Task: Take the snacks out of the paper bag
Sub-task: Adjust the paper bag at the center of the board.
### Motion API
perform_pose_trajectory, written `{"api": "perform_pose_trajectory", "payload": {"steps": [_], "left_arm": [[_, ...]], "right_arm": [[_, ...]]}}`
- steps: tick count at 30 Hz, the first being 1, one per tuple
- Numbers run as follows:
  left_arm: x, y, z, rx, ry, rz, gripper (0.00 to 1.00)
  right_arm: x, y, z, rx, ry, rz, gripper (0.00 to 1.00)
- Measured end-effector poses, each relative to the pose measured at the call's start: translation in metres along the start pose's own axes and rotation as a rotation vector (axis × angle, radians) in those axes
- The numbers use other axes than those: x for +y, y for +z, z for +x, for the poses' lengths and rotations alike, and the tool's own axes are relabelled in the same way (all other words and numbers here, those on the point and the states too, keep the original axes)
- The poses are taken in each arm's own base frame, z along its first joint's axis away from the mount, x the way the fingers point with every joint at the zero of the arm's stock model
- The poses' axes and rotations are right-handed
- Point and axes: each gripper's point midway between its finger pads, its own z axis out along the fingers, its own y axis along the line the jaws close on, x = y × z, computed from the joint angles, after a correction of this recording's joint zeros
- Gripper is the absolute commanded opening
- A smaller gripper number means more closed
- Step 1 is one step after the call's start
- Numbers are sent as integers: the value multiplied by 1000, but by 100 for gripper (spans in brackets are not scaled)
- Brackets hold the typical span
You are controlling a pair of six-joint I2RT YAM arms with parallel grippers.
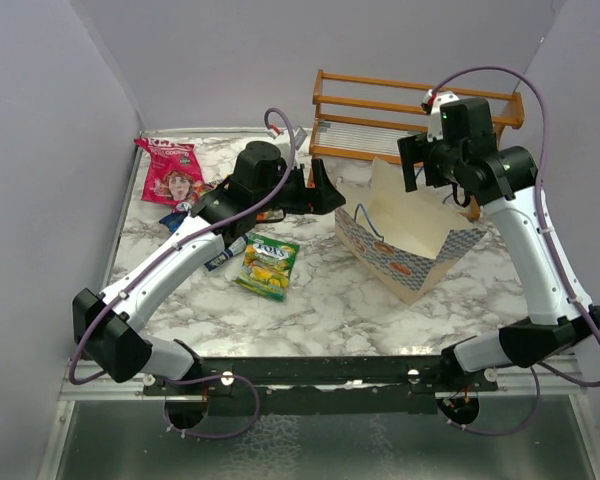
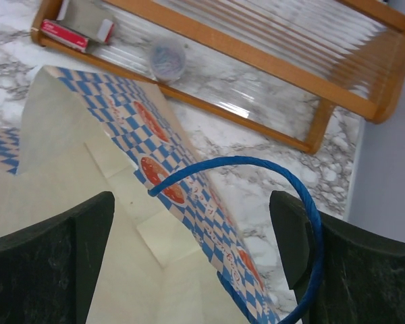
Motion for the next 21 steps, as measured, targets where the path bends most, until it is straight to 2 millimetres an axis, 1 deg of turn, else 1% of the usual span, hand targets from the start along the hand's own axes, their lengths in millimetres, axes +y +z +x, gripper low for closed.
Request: {"api": "perform_pose_trajectory", "payload": {"steps": [5, 9, 13, 14, 18, 21], "left_arm": [[-1, 0, 1, 6, -1, 5, 87], [-1, 0, 2, 10, -1, 8, 88], [0, 0, 6, 23, -4, 11, 88], [0, 0, 8, 29, -5, 15, 87], [0, 1, 16, 52, -18, 34, 78], [-2, 3, 21, 67, -29, 56, 77]], "right_arm": [[-17, 9, -8, 14, -17, 104, 99], [-25, 19, -7, 46, -43, 162, 99], [-33, 20, -11, 51, -73, 207, 99], [-35, 20, -11, 50, -81, 213, 99], [-41, 19, -19, 21, -122, 238, 99], [-43, 19, -23, -9, -171, 240, 99]]}}
